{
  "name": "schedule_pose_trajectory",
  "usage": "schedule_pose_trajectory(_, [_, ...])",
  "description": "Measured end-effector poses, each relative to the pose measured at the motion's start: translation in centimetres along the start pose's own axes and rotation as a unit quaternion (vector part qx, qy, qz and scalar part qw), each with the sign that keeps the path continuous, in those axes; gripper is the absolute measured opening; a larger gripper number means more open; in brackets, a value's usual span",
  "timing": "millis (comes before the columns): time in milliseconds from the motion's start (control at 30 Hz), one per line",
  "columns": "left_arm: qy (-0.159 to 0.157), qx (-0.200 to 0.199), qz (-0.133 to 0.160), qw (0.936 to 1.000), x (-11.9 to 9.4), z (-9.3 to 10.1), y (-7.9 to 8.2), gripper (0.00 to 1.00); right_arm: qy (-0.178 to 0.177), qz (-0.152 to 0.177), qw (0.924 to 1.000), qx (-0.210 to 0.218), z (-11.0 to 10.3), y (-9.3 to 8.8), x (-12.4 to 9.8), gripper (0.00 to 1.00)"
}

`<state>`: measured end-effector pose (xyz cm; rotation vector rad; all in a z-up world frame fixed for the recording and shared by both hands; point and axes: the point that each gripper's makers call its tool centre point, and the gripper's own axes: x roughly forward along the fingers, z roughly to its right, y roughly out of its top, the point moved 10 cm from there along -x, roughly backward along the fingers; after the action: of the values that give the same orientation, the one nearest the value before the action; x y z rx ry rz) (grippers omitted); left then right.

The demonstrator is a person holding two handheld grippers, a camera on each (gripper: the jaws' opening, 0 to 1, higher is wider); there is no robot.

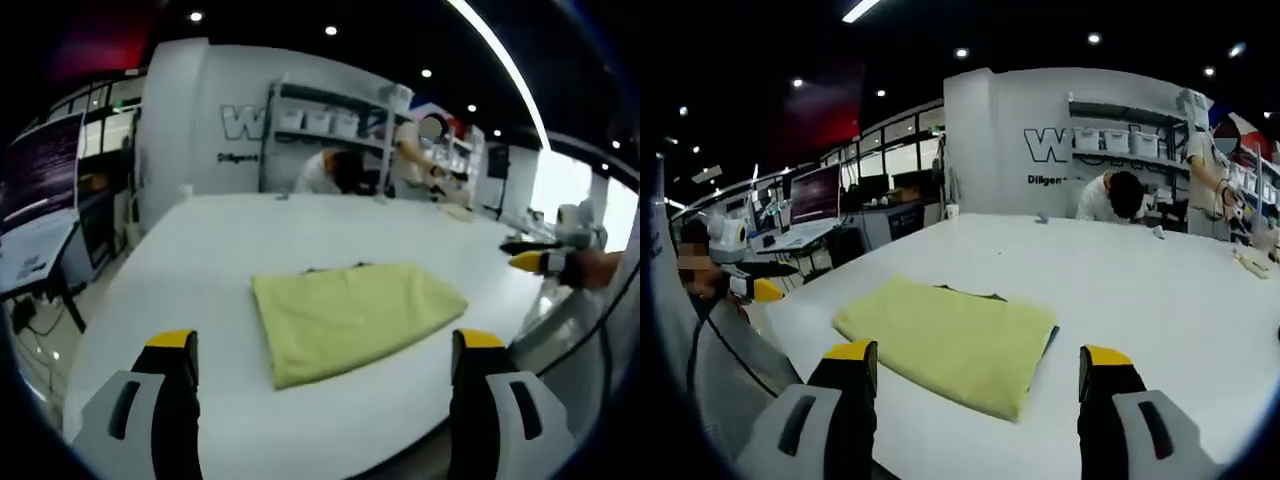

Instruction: Fold the garment on the visible template until the final outline fits inside the template.

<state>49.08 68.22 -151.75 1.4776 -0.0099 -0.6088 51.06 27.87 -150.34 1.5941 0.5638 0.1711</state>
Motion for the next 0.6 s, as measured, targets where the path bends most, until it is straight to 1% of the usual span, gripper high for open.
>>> schedule_pose_trajectory(67, [-0.001, -0.004, 0.000, 1.0000, -0.1, 0.1, 0.1, 0.99, 0.006, 0.001, 1.0000, 0.002, -0.6, 0.3, -0.3, 0.85])
schedule_pose_trajectory(167, [0.004, -0.017, 0.016, 0.9997, -0.6, 0.7, 1.2, 0.99, 0.019, -0.024, 0.9995, -0.002, -0.6, -0.3, 0.0, 0.84])
schedule_pose_trajectory(233, [0.007, -0.021, 0.021, 0.9995, -0.7, 1.3, 1.6, 0.99, 0.023, -0.027, 0.9993, -0.008, -0.9, -0.3, 0.0, 0.82])
schedule_pose_trajectory(300, [0.008, -0.023, 0.022, 0.9995, -0.4, 1.1, 1.5, 0.99, 0.024, -0.028, 0.9993, -0.011, -0.9, -0.3, 0.1, 0.82])
schedule_pose_trajectory(333, [0.009, -0.022, 0.017, 0.9996, -0.3, 0.9, 1.2, 0.99, 0.025, -0.036, 0.9990, -0.009, -0.8, -0.4, 0.3, 0.82])
schedule_pose_trajectory(400, [0.007, -0.020, 0.012, 0.9997, -0.2, 0.7, 1.0, 0.99, 0.024, -0.041, 0.9989, -0.004, -0.7, -0.5, 0.3, 0.82])
schedule_pose_trajectory(467, [0.002, -0.017, 0.015, 0.9997, -0.2, 0.8, 1.0, 0.99, 0.025, -0.040, 0.9989, -0.003, -0.7, -0.5, 0.3, 0.82])
schedule_pose_trajectory(600, [0.002, -0.013, 0.007, 0.9999, -0.1, 0.8, 0.8, 0.99, 0.025, -0.043, 0.9988, -0.001, -0.8, -0.5, 0.3, 0.82])
